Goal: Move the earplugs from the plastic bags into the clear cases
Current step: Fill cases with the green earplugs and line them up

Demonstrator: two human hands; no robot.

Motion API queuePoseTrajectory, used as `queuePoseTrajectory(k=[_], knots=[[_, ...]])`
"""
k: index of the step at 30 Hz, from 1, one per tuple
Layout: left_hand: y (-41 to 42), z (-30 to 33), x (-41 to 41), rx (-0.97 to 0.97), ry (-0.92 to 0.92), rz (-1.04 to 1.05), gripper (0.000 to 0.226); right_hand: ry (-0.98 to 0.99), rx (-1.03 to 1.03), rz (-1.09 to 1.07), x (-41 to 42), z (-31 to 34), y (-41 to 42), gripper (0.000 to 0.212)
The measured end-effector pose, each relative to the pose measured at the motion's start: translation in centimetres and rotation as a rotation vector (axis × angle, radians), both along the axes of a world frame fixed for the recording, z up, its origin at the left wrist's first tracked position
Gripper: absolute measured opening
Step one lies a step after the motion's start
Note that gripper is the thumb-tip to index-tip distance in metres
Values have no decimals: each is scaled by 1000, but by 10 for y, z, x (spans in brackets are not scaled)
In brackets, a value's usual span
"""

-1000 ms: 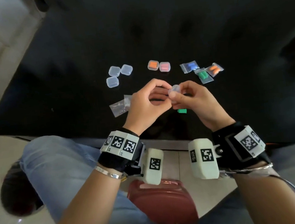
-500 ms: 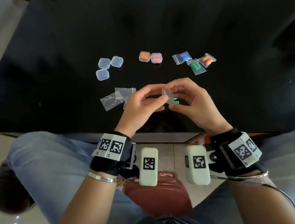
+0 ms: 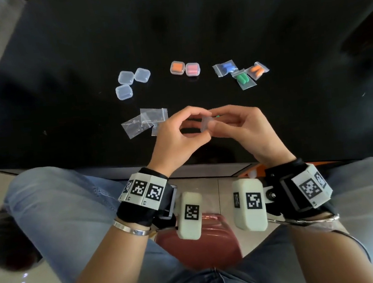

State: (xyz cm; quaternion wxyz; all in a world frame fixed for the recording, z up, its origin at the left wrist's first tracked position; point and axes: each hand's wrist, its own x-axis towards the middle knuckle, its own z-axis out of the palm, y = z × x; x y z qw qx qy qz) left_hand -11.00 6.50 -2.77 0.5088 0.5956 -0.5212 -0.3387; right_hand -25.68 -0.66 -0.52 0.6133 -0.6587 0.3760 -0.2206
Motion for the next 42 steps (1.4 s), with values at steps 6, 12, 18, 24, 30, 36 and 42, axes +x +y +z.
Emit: queuePoseTrajectory(k=[6,12,18,24,30,36,42], knots=[[1,-1,8,178,410,104,20,-88,157,-109,-7,-4,-3,21],[5,-9,12,207,708,3,25,-21,159,-152,-10,-19,-10,19],[6,-20,14,238,482,230,24,548,-486,-36,-13,-37,-34,49],[2,-31,12,257,287,252,23,626,-527,53,8,-47,-39,49],[-2,-36,11,258,274,265,24,621,-545,44,6,-53,-39,27],[-7,-39,9,234,123,219,30,628,-563,7,5,-54,-36,25],[-9,-41,8,236,-52,216,30,658,-551,21,5,-53,-37,25]])
